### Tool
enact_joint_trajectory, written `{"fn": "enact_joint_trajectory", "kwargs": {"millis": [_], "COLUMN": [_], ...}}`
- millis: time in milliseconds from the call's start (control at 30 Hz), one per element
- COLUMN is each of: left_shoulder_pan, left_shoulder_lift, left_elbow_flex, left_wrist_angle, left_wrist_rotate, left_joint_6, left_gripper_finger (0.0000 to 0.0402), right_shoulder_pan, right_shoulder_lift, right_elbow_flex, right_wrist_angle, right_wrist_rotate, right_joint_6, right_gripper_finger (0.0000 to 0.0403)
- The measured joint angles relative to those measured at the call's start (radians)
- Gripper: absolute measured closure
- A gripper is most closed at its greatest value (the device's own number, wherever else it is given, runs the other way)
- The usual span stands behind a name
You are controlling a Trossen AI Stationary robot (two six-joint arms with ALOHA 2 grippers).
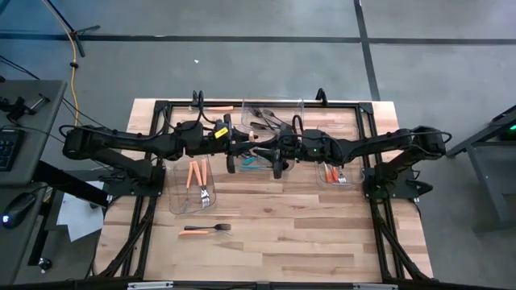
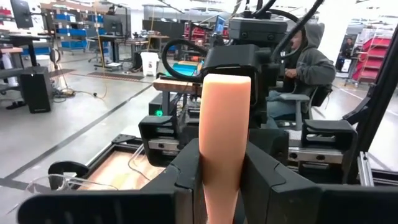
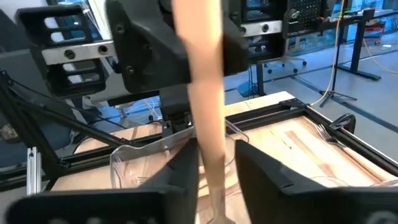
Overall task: Sort silverware by color (type)
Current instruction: Put the light orange fork into the bottom left transparent bin
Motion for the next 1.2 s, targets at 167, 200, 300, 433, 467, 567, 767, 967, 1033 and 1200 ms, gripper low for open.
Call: {"fn": "enact_joint_trajectory", "kwargs": {"millis": [167,200,300,433,467,567,767,967,1033,1200], "left_shoulder_pan": [0.000,0.003,0.018,0.042,0.047,0.050,0.044,0.004,-0.008,-0.017], "left_shoulder_lift": [0.000,-0.001,-0.034,-0.121,-0.148,-0.234,-0.396,-0.590,-0.643,-0.719], "left_elbow_flex": [0.000,0.000,-0.001,0.000,0.000,0.000,-0.032,-0.161,-0.182,-0.188], "left_wrist_angle": [-0.002,-0.003,-0.056,-0.223,-0.262,-0.372,-0.498,-0.517,-0.510,-0.548], "left_wrist_rotate": [-0.004,-0.013,-0.027,-0.029,-0.029,-0.046,-0.113,-0.211,-0.227,-0.253], "left_joint_6": [0.043,0.052,0.055,0.055,0.059,0.078,0.054,-0.008,-0.017,0.010], "left_gripper_finger": [0.0345,0.0345,0.0345,0.0345,0.0345,0.0345,0.0345,0.0345,0.0345,0.0345], "right_shoulder_pan": [-0.002,-0.006,-0.017,-0.036,-0.041,-0.053,-0.072,-0.074,-0.074,-0.074], "right_shoulder_lift": [-0.008,-0.015,-0.060,-0.147,-0.170,-0.225,-0.279,-0.279,-0.279,-0.279], "right_elbow_flex": [0.000,0.000,0.000,0.000,0.000,0.000,0.000,0.000,0.000,0.000], "right_wrist_angle": [-0.030,-0.036,-0.136,-0.326,-0.376,-0.489,-0.567,-0.567,-0.566,-0.566], "right_wrist_rotate": [0.001,-0.001,-0.002,0.021,0.029,0.056,0.072,0.071,0.071,0.071], "right_joint_6": [0.002,0.003,-0.001,-0.003,-0.005,-0.005,-0.004,-0.004,-0.003,0.000], "right_gripper_finger": [0.0264,0.0255,0.0231,0.0209,0.0206,0.0202,0.0202,0.0202,0.0202,0.0202]}}
